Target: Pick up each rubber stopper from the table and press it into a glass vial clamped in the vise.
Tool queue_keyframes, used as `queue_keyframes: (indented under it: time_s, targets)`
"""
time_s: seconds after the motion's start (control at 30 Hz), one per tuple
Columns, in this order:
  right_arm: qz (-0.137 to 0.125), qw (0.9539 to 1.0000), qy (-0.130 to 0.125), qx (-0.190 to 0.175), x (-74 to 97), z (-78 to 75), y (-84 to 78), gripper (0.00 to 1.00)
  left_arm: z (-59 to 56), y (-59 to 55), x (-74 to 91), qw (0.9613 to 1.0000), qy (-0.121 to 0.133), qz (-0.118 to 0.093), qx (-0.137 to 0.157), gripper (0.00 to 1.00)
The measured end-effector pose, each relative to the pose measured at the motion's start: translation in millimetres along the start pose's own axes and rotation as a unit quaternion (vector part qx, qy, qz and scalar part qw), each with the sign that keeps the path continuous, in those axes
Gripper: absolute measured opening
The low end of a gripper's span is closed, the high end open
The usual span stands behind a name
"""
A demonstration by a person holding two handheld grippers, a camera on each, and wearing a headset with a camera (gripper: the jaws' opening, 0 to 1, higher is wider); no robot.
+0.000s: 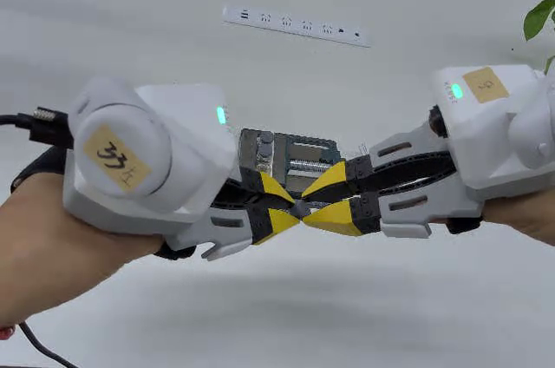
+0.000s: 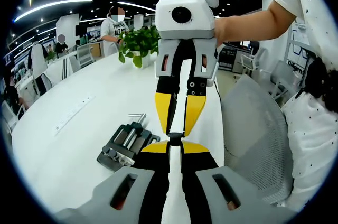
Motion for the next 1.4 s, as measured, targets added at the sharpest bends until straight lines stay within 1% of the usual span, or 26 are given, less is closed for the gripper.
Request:
queue_keyframes:
  time_s: [0.4,0.77,0.93,1.1,1.3,1.4]
  targets:
    - [0.006,1.0000,0.000,0.001,-3.3,-0.8,0.3,0.05,1.3,-3.5,1.0,1.0000,0.002,-0.004,0.004,0.04]
    - [0.011,0.9999,0.004,-0.006,-8.9,-1.8,3.4,0.05,4.1,-10.7,6.5,0.9996,0.006,-0.021,0.017,0.04]
    - [0.015,0.9999,0.000,-0.006,-10.2,-5.9,4.9,0.05,7.4,-16.4,12.1,0.9993,0.016,-0.024,0.024,0.06]
    - [0.019,0.9997,-0.013,-0.013,-9.4,-14.4,7.2,0.05,11.2,-24.9,20.2,0.9985,0.031,-0.029,0.035,0.13]
    - [0.033,0.9988,-0.032,-0.020,-12.4,-25.4,7.7,0.05,18.8,-36.5,30.3,0.9959,0.055,-0.046,0.056,0.20]
    - [0.040,0.9981,-0.040,-0.024,-15.4,-30.5,8.6,0.05,22.8,-43.5,33.7,0.9947,0.068,-0.048,0.061,0.23]
Point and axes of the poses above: the centre of the closed fingertips' face, and the gripper's own axes: x roughly backward along the fingers, z roughly to its left, y roughly out of its top, the point moved 9 cm from there along x, roughly backward along the fingers, and after that the axes turned 8 degrees about -z, right-handed, at the moved point
